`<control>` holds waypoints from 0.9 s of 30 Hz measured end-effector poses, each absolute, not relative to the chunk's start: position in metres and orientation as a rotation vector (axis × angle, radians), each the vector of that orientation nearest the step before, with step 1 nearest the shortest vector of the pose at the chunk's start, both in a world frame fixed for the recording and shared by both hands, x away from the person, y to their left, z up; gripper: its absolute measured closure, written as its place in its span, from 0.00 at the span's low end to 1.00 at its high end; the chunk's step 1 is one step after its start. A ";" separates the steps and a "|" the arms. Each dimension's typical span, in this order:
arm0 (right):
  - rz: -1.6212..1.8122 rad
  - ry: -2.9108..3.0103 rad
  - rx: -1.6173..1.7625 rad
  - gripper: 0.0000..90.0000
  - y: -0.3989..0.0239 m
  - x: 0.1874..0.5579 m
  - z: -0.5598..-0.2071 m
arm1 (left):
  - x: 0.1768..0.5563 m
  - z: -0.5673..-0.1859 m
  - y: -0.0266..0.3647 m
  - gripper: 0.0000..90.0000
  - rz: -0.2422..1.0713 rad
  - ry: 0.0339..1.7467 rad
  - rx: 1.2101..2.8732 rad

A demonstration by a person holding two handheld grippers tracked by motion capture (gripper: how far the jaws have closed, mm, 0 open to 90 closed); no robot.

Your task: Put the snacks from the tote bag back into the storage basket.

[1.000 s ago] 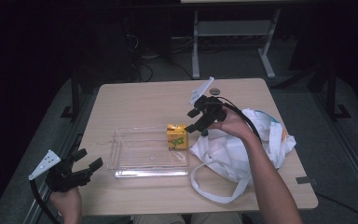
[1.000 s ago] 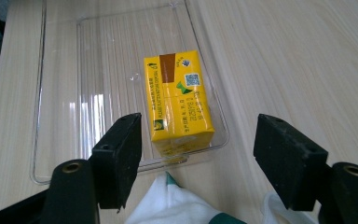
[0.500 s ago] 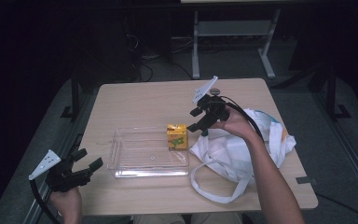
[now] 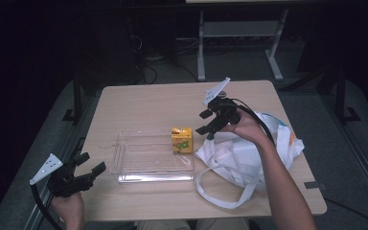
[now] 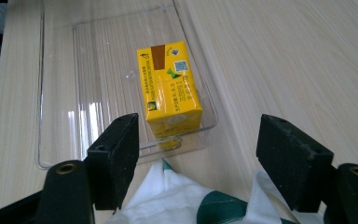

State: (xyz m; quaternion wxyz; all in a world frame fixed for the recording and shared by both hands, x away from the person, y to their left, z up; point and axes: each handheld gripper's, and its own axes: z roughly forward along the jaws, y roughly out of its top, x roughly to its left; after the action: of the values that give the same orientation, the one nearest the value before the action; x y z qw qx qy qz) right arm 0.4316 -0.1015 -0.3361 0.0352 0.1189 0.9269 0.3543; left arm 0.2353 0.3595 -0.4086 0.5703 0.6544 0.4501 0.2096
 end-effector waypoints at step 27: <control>1.078 2.835 0.429 0.32 -0.123 0.426 -0.328 | 0.236 -0.409 0.360 0.14 0.493 1.055 1.539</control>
State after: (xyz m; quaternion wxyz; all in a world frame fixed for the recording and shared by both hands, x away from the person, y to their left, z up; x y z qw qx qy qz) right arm 0.4263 -0.1231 -0.3280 0.0390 0.1399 0.9249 0.3515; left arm 0.2356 0.3595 -0.4085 0.5697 0.6554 0.4494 0.2099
